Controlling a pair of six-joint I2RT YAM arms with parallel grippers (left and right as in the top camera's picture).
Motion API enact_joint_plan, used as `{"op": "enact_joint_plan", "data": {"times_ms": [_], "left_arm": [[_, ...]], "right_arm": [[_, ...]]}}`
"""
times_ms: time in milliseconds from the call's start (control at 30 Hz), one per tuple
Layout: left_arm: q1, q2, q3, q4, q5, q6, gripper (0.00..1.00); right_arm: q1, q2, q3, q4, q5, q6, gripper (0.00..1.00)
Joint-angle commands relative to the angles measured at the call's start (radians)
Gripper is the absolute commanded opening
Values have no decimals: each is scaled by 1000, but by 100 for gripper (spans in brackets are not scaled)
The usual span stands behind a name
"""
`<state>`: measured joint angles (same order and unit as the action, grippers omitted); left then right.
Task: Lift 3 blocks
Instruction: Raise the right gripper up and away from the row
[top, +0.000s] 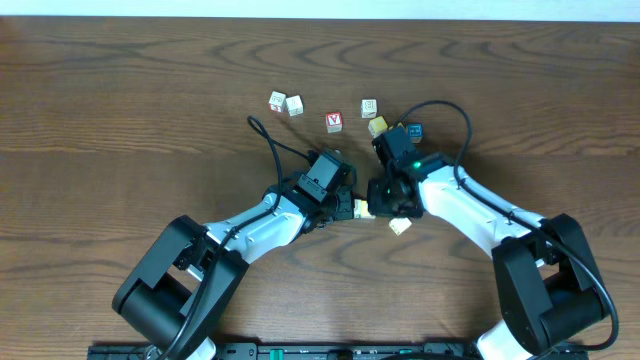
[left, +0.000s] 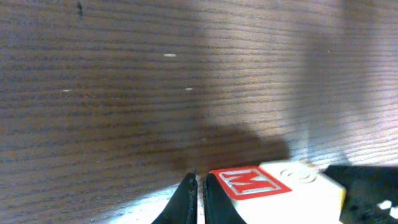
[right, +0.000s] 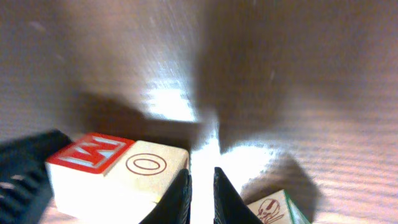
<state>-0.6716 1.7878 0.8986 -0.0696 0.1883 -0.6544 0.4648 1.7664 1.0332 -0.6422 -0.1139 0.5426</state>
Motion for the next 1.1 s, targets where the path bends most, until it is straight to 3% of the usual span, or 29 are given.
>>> {"op": "enact_joint_plan", "data": {"times_ms": [0,433,600,867,1067], "left_arm": [[-4,8,7,4,8,3,7],[-4,8,7,-3,4,6,7],[-4,8,7,-2,4,6,7],[-4,8,7,1,6,5,7],[-4,8,7,5,6,-18,7]], "right_arm": [[-21,2,59,-10,-11,-36,12],[-69,3,134,-179,-24,-89,13],[-69,3,133,-130,-14,-88,15],[-69,3,114,-98,83,-76,1],[-49,3,47,-12,79,-48,1]]}}
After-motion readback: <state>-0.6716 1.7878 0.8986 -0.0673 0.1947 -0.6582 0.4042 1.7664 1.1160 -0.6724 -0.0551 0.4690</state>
